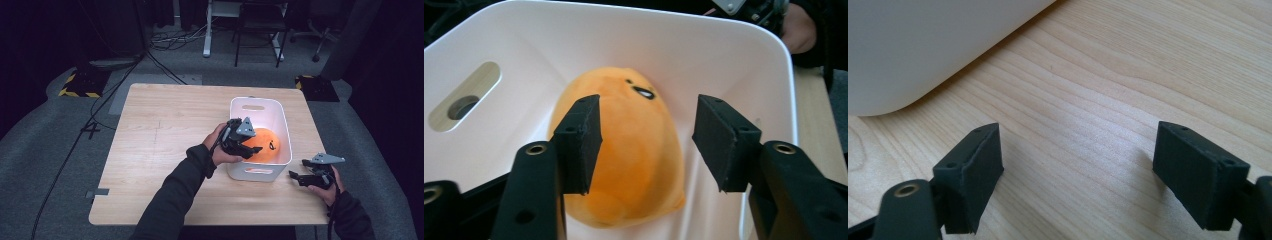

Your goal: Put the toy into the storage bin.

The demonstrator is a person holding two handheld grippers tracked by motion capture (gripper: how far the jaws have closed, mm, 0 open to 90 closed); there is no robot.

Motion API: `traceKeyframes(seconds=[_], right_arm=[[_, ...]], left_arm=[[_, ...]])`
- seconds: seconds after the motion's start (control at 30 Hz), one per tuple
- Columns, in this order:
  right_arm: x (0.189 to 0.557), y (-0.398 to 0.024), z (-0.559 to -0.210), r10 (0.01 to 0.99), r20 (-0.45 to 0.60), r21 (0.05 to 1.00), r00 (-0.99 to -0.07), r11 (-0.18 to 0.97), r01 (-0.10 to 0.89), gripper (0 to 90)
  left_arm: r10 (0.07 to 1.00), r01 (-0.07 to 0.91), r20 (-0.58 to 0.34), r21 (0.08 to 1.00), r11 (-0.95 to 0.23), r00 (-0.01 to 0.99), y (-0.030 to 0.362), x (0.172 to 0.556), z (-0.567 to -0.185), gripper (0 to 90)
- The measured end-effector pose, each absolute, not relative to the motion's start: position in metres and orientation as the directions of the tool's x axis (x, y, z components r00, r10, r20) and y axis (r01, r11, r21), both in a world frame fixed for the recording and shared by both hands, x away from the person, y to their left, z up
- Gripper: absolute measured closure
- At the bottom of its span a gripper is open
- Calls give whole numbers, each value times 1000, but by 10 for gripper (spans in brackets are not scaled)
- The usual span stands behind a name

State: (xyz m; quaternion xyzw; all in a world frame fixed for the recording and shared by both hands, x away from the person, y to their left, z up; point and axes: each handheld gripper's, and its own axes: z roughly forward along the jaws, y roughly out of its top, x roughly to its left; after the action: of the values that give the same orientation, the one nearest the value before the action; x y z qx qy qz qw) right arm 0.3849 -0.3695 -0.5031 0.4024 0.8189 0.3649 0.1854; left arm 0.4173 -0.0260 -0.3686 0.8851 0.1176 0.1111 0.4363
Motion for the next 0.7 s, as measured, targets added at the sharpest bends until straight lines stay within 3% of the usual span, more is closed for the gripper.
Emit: traceKeyframes(seconds=[0.7], right_arm=[[385,-369,-503,794,-10,746,-607,410,524,197]], left_arm=[[494,179,117,841,-511,862,-12,423,-362,230]])
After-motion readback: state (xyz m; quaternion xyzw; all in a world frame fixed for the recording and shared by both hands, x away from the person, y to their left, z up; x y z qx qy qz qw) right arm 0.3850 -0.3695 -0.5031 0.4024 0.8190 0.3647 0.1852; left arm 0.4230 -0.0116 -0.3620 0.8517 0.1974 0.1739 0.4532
